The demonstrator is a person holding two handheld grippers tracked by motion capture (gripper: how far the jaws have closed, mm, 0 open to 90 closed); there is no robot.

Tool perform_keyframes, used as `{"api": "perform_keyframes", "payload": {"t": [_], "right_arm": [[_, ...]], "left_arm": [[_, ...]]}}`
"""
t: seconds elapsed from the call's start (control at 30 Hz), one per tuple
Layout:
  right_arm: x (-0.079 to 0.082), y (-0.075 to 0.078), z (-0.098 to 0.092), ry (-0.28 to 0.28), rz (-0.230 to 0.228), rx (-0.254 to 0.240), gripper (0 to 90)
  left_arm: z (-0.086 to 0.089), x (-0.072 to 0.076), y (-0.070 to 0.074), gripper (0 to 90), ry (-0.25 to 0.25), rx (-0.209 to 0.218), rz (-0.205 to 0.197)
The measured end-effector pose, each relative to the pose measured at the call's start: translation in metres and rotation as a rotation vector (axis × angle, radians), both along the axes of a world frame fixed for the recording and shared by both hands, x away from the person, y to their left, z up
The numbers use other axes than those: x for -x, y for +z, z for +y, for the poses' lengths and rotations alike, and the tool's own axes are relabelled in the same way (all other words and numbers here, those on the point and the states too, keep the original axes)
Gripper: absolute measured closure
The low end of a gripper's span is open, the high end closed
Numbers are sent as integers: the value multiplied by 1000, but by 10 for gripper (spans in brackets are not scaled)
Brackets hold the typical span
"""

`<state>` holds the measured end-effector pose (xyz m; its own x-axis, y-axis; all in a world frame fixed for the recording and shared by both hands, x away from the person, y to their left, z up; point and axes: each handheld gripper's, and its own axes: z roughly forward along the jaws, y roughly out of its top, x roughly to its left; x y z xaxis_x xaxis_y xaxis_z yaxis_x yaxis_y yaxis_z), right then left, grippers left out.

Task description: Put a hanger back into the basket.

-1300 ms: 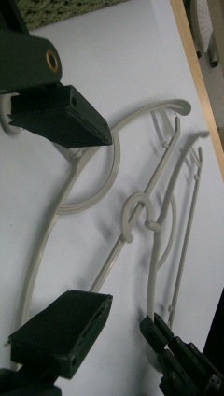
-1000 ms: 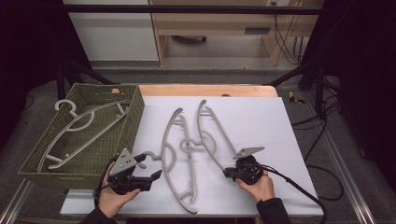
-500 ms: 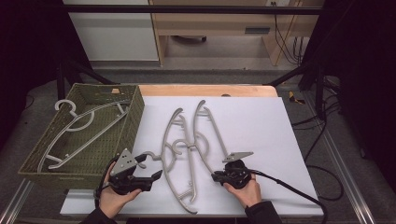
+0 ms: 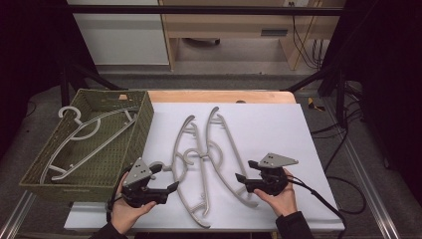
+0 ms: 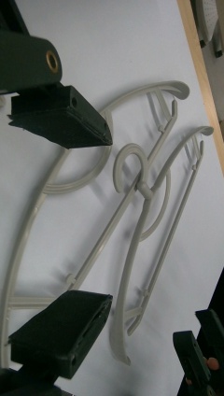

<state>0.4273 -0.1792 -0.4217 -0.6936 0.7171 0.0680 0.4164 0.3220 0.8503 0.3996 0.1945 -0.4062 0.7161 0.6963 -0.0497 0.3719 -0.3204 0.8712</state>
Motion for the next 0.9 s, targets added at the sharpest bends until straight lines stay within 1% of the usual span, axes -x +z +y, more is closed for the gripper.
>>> {"api": "perform_keyframes", "payload": {"t": [0.07,0.1,0.17,0.2,0.23,0.33,0.4,0.47,0.53,0.7,0.77,0.9], "right_arm": [[1,4,-5,-15,-33,-8,232],[2,6,-8,-22,-42,-19,199],[2,10,-15,-44,-65,-37,148],[2,13,-18,-63,-69,-50,108],[2,15,-21,-74,-72,-59,92],[4,19,-29,-98,-87,-78,74],[5,21,-34,-113,-94,-84,62],[5,22,-38,-120,-100,-80,58],[6,23,-40,-129,-100,-89,56],[6,24,-45,-135,-107,-88,50],[7,25,-46,-142,-108,-94,49],[7,25,-46,-143,-109,-93,47]], "left_arm": [[-7,-1,2,192,-8,4,4],[-12,-2,3,191,-9,4,2],[-22,-4,4,190,-17,-9,-2],[-27,-6,4,189,-22,-14,-2],[-31,-7,5,187,-24,-14,0],[-47,-11,4,186,-30,-4,15],[-58,-16,1,184,-31,-8,27],[-67,-20,-2,184,-33,-6,46],[-77,-24,-8,183,-34,-7,67],[-97,-34,-21,182,-32,-40,94],[-104,-37,-26,183,-25,-68,95],[-114,-43,-34,183,-9,-94,101]]}}
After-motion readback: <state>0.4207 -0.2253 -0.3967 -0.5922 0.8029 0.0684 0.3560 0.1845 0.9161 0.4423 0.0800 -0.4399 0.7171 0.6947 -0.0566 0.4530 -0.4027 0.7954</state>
